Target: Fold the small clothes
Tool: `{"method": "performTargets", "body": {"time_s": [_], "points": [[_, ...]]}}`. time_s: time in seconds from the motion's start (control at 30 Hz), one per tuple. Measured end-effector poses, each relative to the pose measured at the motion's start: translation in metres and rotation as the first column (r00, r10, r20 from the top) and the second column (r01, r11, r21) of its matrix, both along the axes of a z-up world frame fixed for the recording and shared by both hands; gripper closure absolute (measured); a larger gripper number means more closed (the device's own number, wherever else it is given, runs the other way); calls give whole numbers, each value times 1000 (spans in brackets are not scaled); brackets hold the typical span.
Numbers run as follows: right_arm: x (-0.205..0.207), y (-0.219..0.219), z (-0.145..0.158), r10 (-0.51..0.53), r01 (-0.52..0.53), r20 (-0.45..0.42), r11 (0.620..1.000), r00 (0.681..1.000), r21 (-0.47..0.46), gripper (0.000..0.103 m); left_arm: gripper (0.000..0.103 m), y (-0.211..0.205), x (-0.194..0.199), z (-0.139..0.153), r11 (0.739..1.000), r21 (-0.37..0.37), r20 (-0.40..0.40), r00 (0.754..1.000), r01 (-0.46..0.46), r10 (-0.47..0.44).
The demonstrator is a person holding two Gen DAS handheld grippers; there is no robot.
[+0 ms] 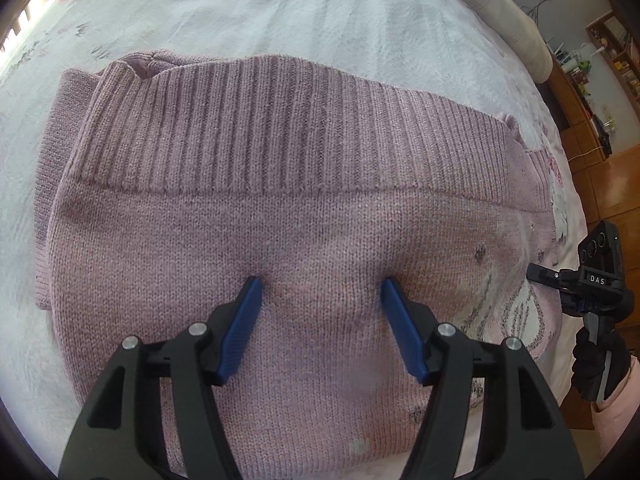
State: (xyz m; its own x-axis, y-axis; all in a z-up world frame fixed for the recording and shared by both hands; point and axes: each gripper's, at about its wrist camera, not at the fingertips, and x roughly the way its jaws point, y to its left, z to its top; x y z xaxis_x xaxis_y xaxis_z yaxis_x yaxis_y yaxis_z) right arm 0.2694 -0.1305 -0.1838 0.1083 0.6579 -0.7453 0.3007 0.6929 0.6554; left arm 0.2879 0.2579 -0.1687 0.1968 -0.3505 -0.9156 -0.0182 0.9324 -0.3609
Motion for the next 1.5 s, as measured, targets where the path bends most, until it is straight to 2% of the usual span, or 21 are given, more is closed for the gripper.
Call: {"method": "performTargets", "body": {"time_s": [0.17, 0.23, 0.27, 0.37, 0.5, 0.6, 0.7, 0.87, 1.1, 1.23, 1.33, 1.4, 1.5], "points": [[6, 7, 2, -11, 11, -25, 1000, 1000, -6, 75, 38, 1, 3, -1, 1000, -11, -9, 1000, -7, 7], [9, 9, 8, -23, 24, -35, 1000, 999, 18, 83, 41, 4, 3, 5, 1000, -15, -19, 1000, -14, 13], [10, 10, 15, -32, 33, -32, 999, 999, 31, 84, 45, 8, 2, 11, 999, -22, -20, 1000, -24, 24], [15, 25, 50, -6, 4, 35, 998, 999, 61, 86, 46, 27, -7, 38, 995, -63, 24, 996, -82, 84], [28, 76, 107, 107, -118, 155, 991, 982, 65, 87, 46, 56, -23, 63, 986, -100, 63, 988, -133, 139], [39, 132, 137, 247, -251, 214, 968, 945, -8, 87, 46, 73, -35, 73, 982, -110, 77, 984, -151, 160], [46, 185, 148, 366, -361, 240, 930, 899, -65, 86, 46, 91, -46, 77, 979, -110, 82, 980, -174, 183], [48, 249, 130, 472, -462, 195, 882, 860, -95, 86, 46, 111, -60, 77, 966, -130, 73, 970, -222, 233], [40, 301, 74, 565, -548, 70, 819, 822, -166, 84, 46, 129, -68, 76, 949, -178, 68, 959, -261, 276], [38, 308, 55, 563, -549, 49, 819, 825, -166, 72, 46, 131, -63, 74, 938, -219, 56, 956, -268, 287], [38, 310, 48, 570, -555, 45, 813, 820, -176, 72, 46, 126, -57, 73, 932, -246, 49, 957, -264, 284], [39, 311, 46, 576, -561, 48, 809, 816, -174, 70, 46, 122, -53, 71, 929, -262, 39, 959, -261, 281], [41, 311, 52, 574, -562, 60, 815, 817, -143, 61, 45, 115, -46, 66, 921, -289, 13, 961, -260, 276]]}}
